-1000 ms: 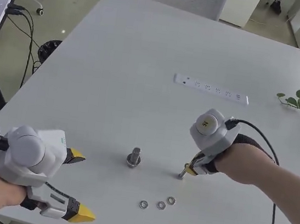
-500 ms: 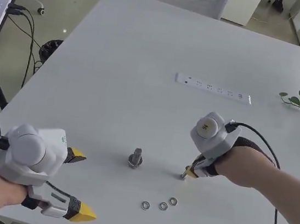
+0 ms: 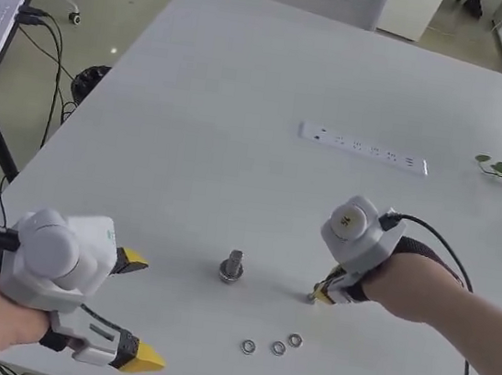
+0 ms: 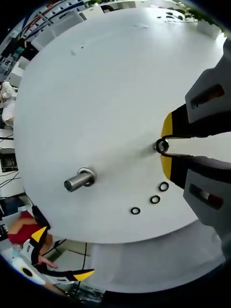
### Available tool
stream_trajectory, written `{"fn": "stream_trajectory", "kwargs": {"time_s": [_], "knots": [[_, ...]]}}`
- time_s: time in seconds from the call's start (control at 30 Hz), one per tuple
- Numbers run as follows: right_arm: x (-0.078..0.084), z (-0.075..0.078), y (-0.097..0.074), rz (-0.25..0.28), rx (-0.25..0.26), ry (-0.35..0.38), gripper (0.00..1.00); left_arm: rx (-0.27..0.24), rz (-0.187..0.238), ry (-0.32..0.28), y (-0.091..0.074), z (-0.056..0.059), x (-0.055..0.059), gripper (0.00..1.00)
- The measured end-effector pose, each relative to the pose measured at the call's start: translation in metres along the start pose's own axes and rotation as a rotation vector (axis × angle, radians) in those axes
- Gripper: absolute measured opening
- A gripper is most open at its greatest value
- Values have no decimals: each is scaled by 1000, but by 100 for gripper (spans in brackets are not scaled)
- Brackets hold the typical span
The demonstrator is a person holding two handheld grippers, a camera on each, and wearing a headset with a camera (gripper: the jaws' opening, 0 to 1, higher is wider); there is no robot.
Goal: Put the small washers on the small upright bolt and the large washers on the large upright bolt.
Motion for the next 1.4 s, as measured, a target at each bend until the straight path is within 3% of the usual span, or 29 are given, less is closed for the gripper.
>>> {"fn": "stream_trajectory", "kwargs": {"time_s": [0.33,1.4], "knots": [[4,-4,13,-7,-4,-10,13,-1,-16,-1,-1,1,4,78],[12,-8,29,-10,5,-13,13,-9,6,-23,-4,3,7,80]]}}
Point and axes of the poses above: the centre of the closed fingertips' face, and the gripper's own axes: y roughly forward along the fingers, z roughly to its right, x roughly out of its underside, the point moved 10 cm from there along -y, roughly backward along the fingers, and after that the axes turned 7 degrees about -y, right-handed, at the moved point
